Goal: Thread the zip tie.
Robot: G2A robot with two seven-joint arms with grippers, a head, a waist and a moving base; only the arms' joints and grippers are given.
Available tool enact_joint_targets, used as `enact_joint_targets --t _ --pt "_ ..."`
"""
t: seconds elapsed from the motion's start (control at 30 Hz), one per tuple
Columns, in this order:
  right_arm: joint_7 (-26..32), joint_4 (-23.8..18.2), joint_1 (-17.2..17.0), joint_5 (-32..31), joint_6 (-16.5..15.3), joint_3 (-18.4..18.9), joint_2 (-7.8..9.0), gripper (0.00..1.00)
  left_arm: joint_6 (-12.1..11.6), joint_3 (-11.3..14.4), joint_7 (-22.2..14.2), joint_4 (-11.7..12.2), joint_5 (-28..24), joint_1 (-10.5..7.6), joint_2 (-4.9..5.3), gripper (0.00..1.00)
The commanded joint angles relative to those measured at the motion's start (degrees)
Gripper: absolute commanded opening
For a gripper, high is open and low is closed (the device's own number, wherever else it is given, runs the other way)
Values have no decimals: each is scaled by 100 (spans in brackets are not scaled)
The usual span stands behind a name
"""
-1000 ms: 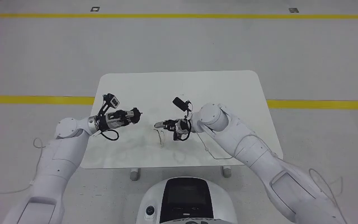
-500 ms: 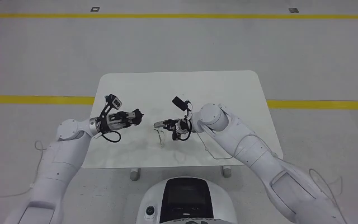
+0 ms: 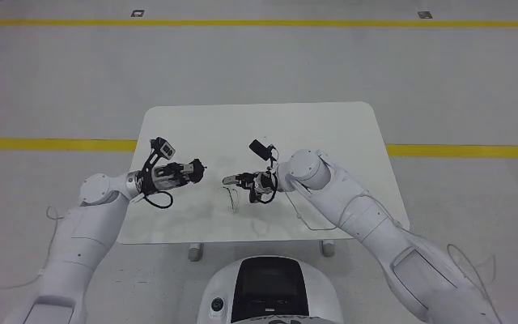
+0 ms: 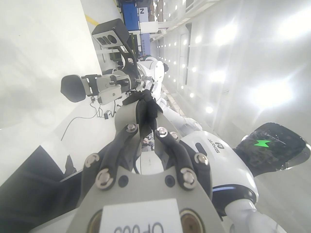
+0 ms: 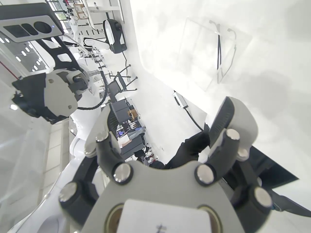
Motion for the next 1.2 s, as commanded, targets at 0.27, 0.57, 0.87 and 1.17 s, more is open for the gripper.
enact_joint_targets --t 0.27,0.57,0.87,1.17 --pt "0 0 0 0 0 0 0 100 16 -79 0 217 39 64 56 0" --pt "0 0 0 0 0 0 0 100 -110 -279 0 457 150 174 342 0" --pt "0 0 0 0 0 0 0 100 -110 -337 0 408 -33 283 498 0" --pt "-114 -193 35 -343 89 -112 -8 100 -110 -337 0 408 -33 283 498 0"
